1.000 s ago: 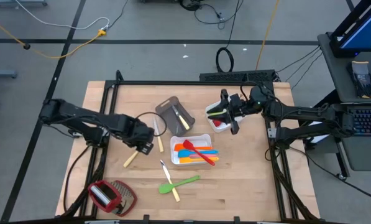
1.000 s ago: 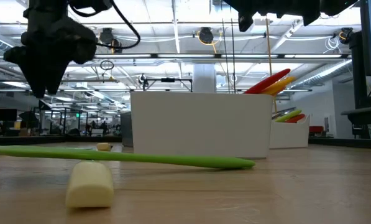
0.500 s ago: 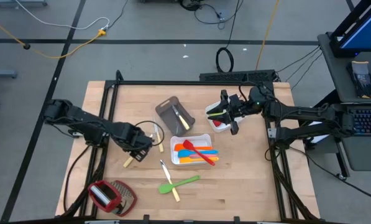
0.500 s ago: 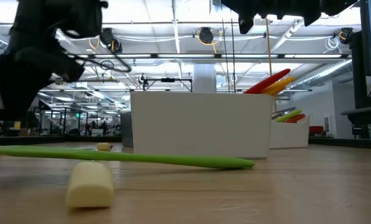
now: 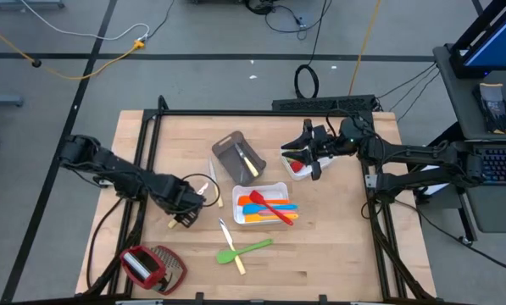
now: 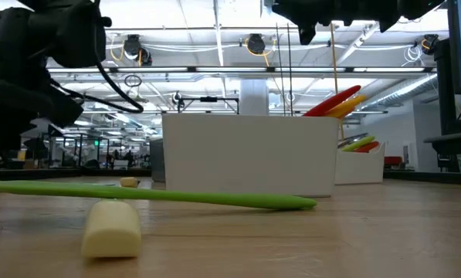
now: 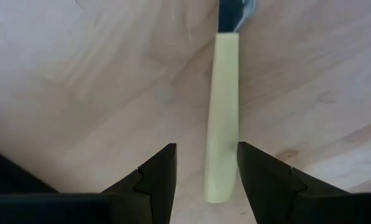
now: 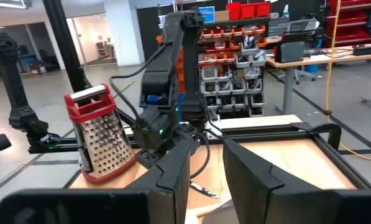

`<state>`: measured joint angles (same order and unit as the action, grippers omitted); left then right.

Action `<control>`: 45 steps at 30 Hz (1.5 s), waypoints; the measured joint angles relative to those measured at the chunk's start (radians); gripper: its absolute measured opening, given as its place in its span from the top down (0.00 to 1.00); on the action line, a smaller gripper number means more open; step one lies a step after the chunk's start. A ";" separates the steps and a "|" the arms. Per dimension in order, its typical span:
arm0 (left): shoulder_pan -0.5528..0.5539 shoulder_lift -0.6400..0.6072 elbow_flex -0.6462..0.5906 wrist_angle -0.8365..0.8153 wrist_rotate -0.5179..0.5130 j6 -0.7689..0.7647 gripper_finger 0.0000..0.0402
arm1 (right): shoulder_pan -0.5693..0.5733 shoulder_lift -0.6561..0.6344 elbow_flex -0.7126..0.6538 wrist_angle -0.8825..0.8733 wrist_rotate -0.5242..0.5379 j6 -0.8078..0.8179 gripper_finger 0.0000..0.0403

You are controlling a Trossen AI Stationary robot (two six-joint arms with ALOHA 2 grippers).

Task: Pick & Place Kitchen Items
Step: Put the yellow knife into the black bin

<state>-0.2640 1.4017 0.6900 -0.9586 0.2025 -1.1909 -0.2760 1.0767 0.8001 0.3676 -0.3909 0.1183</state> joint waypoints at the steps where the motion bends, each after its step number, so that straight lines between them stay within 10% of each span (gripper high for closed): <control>1: -0.006 0.000 -0.006 0.009 0.003 -0.001 0.58 | 0.000 0.000 0.000 0.000 0.001 0.000 0.78; 14: -0.052 -0.005 -0.123 0.166 0.026 -0.073 0.58 | 0.000 0.000 0.000 0.001 0.005 -0.002 0.78; 23: -0.052 -0.005 -0.123 0.147 0.036 -0.023 0.87 | 0.000 0.000 0.000 0.001 0.006 -0.003 0.78; 45: -0.059 -0.276 -0.103 -0.009 0.099 -0.210 0.87 | 0.000 0.000 0.000 0.002 0.109 0.000 0.78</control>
<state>-0.3232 1.1253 0.5869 -0.9679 0.3017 -1.4013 -0.2756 1.0763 0.8001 0.3691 -0.2818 0.1184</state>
